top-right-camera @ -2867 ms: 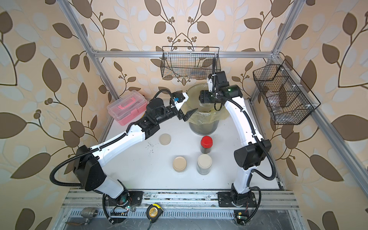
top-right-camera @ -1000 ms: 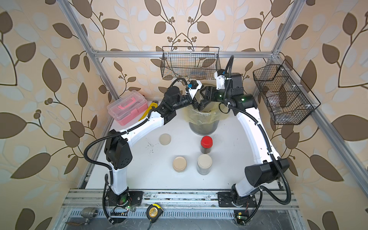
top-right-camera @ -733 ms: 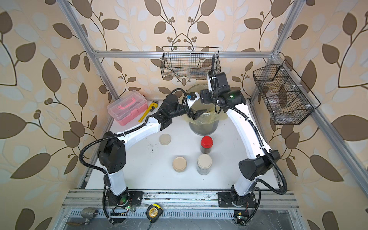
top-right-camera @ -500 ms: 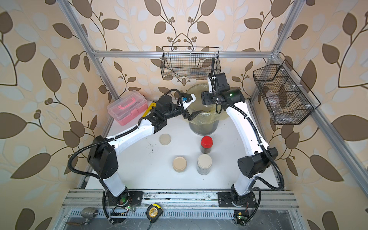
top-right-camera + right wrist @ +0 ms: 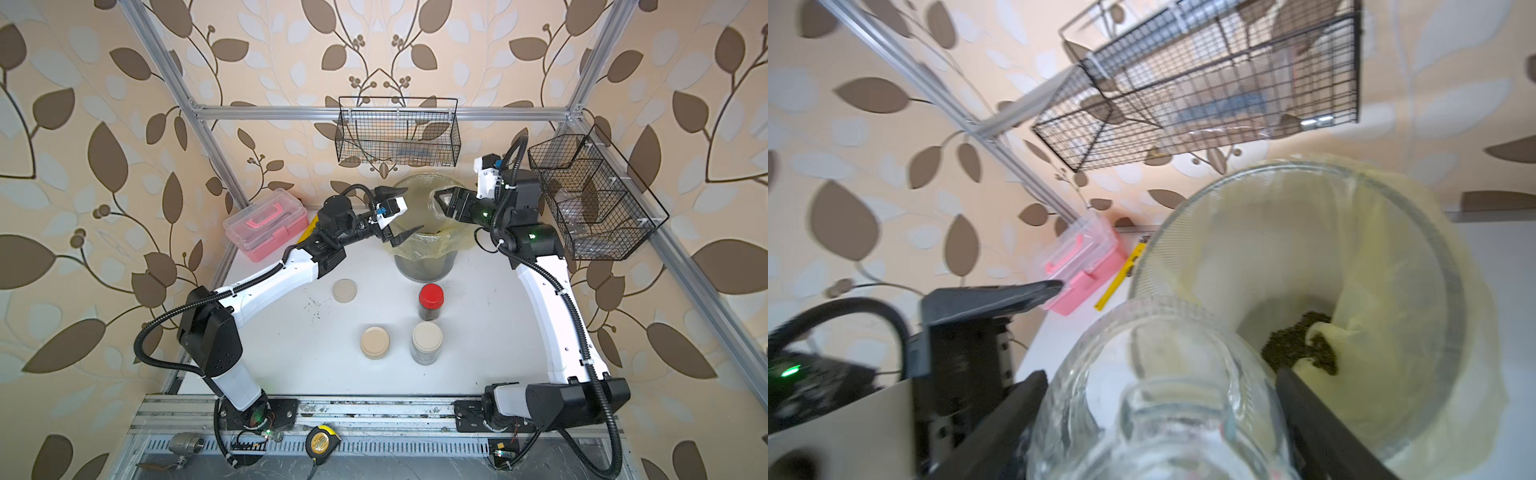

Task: Empty moldy tea leaves from jars
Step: Pour the moldy tea leaves from the jar into the trash bin, then place the jar at the center of the board.

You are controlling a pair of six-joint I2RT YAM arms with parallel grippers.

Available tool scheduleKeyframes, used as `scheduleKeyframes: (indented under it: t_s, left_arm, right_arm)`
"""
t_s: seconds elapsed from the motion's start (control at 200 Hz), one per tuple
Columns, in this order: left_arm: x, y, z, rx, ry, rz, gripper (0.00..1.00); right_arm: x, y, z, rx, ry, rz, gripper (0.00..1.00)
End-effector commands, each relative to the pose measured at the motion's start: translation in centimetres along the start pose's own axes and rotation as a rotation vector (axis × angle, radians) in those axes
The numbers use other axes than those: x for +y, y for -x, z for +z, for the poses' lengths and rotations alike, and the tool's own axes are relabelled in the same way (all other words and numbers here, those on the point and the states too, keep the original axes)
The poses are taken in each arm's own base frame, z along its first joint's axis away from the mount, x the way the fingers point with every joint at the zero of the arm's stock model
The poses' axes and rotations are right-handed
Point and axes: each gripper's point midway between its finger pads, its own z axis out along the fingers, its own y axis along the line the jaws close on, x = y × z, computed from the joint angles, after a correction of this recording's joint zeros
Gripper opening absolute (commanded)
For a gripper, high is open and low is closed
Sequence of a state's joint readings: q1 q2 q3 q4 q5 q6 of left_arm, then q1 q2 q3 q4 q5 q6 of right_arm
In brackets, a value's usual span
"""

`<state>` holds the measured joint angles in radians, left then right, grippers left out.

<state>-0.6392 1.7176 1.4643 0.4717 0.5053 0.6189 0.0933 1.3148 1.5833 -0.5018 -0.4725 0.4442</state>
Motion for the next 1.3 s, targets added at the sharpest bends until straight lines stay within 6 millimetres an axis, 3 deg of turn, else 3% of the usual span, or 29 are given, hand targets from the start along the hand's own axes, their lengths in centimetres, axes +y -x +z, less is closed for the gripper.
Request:
scheduleKeyframes:
  t_s: [0.0, 0.285, 0.625, 0.78, 1.03, 1.294]
  left_arm:
    - [0.9, 3.5, 0.0, -0.163, -0.002, 0.157, 0.99]
    - [0.7, 6.9, 0.2, -0.318, -0.073, 0.152, 0.99]
    - [1.0, 9.4, -0.7, -0.41, -0.075, 0.127, 0.99]
    - [0.6, 9.1, -0.4, -0.388, -0.122, 0.105, 0.99]
    - [0.2, 9.2, -0.3, -0.395, -0.141, 0.093, 0.91]
    - [-0.4, 9.2, -0.5, -0.388, -0.177, 0.063, 0.72]
  right_arm:
    - [4.3, 1.1, -1.3, -0.039, 0.211, -0.002, 0.21]
    - [7.5, 0.1, -2.4, -0.018, 0.345, -0.025, 0.22]
    - [7.5, -0.4, -1.8, 0.011, 0.365, -0.002, 0.22]
    - [8.4, -0.9, -1.5, 0.026, 0.394, -0.006, 0.22]
    - [8.8, -1.6, -0.9, 0.052, 0.412, 0.002, 0.22]
    - [8.8, -1.8, -0.4, 0.062, 0.426, 0.024, 0.28]
